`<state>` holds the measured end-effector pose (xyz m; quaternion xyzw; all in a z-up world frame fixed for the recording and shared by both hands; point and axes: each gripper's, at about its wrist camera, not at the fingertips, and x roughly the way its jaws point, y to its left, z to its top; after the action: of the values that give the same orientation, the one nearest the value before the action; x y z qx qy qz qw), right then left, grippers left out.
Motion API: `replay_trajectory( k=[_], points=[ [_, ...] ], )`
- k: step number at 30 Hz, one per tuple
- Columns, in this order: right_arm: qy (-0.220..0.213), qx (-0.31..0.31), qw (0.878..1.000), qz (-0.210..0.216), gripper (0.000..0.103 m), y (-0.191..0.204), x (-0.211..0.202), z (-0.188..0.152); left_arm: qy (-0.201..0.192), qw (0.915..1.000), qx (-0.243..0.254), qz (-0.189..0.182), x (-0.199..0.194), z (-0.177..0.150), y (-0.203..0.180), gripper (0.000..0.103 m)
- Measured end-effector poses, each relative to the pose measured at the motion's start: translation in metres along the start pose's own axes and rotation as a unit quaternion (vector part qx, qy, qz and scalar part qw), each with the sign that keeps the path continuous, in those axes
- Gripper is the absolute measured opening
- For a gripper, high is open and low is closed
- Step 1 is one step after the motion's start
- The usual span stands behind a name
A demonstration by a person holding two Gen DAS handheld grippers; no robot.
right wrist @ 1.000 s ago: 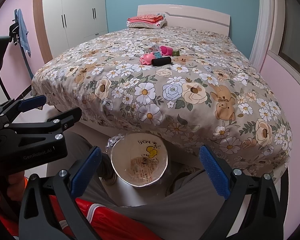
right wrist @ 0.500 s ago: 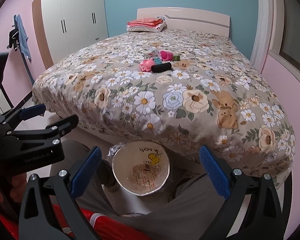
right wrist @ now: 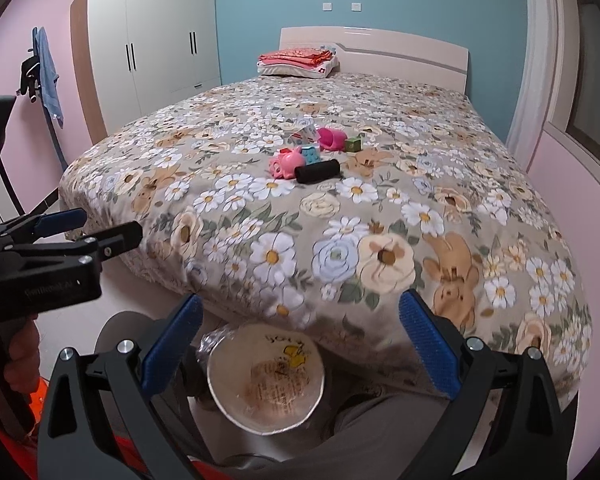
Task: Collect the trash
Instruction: 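Move both tools over the bed toward the cluster of toys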
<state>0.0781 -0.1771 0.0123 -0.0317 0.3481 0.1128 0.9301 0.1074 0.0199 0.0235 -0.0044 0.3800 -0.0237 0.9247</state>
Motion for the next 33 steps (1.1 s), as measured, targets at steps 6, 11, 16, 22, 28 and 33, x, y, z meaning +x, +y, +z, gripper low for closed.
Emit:
replay_trajectory(
  k=[6,11,16,22,28,33],
  points=[
    [0.008,-0.005,1.000,0.011,0.100,-0.012,0.023,0.025,0.020,0.9997,-0.012,-0.007,0.027,0.028,0.001,0.091],
    [0.012,-0.014,1.000,0.016,0.100,-0.019,0.043,0.046,0.033,0.9992,-0.016,-0.013,0.050,0.050,0.001,0.091],
    [0.017,-0.028,0.999,0.012,0.100,-0.029,0.064,0.069,0.040,0.9991,-0.013,-0.013,0.070,0.070,-0.002,0.091],
    [0.019,-0.031,0.999,0.009,0.100,-0.042,0.088,0.093,0.052,0.9983,-0.015,-0.020,0.099,0.092,-0.003,0.091],
    [0.025,-0.030,0.999,0.008,0.100,-0.055,0.118,0.116,0.062,0.9976,-0.013,-0.028,0.128,0.112,-0.005,0.091],
    [0.034,-0.026,0.999,0.004,0.100,-0.068,0.146,0.134,0.070,0.9969,-0.016,-0.032,0.155,0.127,-0.001,0.091]
  ],
)
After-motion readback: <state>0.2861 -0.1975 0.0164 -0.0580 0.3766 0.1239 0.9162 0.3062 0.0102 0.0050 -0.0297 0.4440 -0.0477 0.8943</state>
